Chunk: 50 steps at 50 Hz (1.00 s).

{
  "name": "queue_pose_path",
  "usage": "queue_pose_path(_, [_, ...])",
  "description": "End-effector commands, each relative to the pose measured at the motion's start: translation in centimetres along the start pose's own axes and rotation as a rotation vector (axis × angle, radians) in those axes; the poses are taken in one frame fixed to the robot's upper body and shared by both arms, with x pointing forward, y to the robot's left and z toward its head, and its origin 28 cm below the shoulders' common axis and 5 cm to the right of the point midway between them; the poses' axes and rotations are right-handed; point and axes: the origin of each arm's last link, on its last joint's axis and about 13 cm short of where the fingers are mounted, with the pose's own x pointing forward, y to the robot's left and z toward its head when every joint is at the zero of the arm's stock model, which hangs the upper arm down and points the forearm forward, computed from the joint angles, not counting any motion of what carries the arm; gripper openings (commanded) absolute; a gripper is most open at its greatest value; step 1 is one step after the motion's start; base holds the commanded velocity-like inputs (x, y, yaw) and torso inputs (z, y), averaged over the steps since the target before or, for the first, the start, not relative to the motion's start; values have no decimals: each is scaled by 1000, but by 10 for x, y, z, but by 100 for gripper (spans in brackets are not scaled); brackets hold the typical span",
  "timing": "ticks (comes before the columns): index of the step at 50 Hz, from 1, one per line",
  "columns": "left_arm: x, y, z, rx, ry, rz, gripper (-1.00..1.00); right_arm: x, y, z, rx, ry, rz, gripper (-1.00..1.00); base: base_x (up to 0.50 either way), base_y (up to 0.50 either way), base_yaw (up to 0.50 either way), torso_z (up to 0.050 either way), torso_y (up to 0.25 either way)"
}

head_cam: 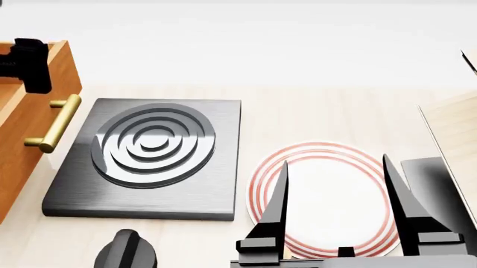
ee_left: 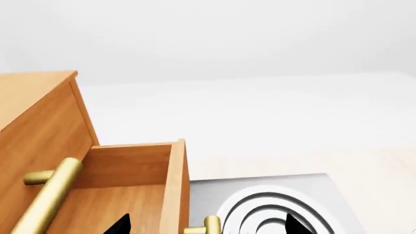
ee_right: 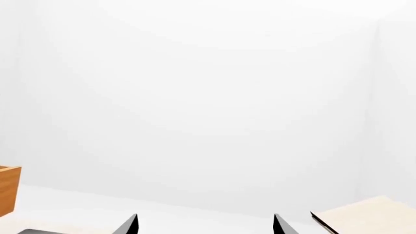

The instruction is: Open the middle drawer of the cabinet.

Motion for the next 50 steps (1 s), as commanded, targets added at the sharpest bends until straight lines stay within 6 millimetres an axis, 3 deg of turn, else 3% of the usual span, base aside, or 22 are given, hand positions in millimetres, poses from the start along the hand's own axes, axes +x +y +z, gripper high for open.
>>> queue_pose_path(1, [5, 1, -6, -7, 13, 7, 100, -8, 3, -13, -11, 110, 43, 100, 0, 0, 0, 0, 0])
queue_pose_path(50, [26, 6, -25, -57, 63, 14, 100, -8, 4, -16, -13, 123, 54, 100, 0, 0, 0, -1, 0])
